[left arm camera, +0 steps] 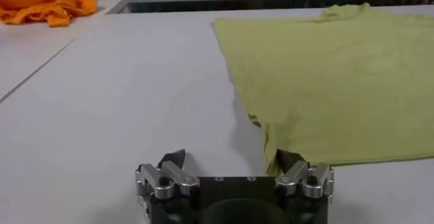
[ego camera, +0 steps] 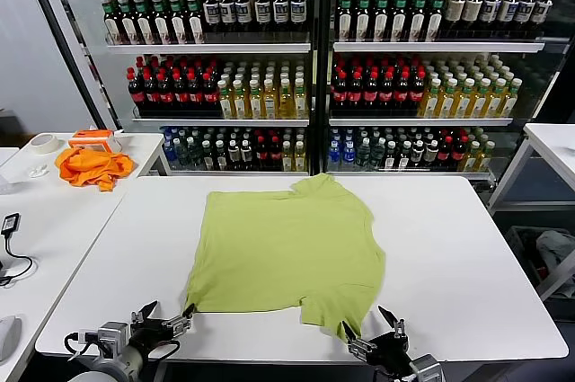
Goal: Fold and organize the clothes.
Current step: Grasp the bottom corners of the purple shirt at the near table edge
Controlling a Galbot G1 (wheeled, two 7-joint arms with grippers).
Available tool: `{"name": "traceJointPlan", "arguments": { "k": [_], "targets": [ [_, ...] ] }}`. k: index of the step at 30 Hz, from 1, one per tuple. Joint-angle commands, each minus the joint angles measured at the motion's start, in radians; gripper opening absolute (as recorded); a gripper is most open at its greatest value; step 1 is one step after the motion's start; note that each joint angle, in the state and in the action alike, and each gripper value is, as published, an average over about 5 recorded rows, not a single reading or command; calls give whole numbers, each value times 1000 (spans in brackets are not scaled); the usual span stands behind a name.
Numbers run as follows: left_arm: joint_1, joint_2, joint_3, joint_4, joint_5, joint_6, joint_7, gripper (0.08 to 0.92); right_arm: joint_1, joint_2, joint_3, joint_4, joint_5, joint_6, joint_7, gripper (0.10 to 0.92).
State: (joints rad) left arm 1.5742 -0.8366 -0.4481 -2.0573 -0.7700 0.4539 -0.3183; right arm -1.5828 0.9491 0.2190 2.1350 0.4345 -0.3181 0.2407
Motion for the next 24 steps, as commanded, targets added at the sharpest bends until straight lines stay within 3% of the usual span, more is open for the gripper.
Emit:
{"name": "traceJointPlan", "arguments": {
  "k": [1,9,14,24],
  "targets": [
    [2,-5,12,17,18,-11,5,823,21,21,-20,-16,10,-1,9,823],
    [3,-7,23,17,25,-16,21,823,35,32,-42,-24,58,-18,21,807],
    [5,-10,29,20,29,-25,43,811,54,36,-55,-37,86,-26,23,681],
    [8,-12,34,18,34,-25,56,552,73,45,-72,-56,104,-44,29,395]
  ]
}}
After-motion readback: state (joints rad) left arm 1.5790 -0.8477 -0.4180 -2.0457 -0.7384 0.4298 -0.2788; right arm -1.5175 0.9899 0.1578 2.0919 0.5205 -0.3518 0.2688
